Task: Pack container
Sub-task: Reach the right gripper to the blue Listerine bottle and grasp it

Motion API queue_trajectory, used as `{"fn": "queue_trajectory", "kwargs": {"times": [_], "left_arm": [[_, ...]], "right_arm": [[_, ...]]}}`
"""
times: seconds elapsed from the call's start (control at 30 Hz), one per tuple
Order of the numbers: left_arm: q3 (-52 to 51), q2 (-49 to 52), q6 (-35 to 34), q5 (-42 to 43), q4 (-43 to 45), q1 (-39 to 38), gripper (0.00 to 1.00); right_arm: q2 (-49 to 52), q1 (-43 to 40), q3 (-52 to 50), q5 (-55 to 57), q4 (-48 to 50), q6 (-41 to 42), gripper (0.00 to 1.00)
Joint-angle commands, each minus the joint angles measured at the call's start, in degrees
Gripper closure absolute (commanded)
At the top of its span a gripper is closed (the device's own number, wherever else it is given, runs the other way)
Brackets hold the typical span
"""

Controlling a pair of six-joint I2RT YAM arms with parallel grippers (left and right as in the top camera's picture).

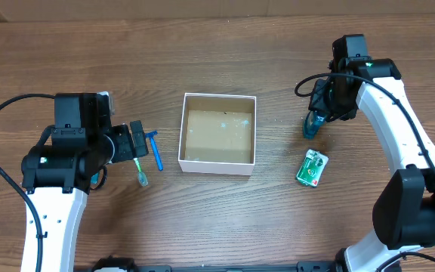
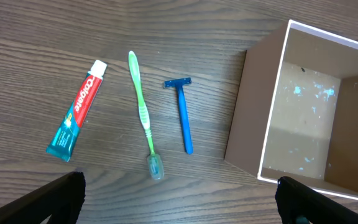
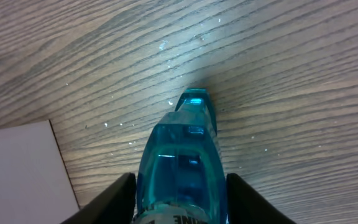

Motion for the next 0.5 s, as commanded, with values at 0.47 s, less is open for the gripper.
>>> {"fn": "queue_trajectory", "kwargs": {"times": [0.47], "left_arm": [[1.4, -0.1, -0.3, 0.8, 0.0, -0.2, 0.0]], "right_arm": [[-0.6, -0.2, 0.0, 1.0, 0.3, -0.2, 0.74]]}}
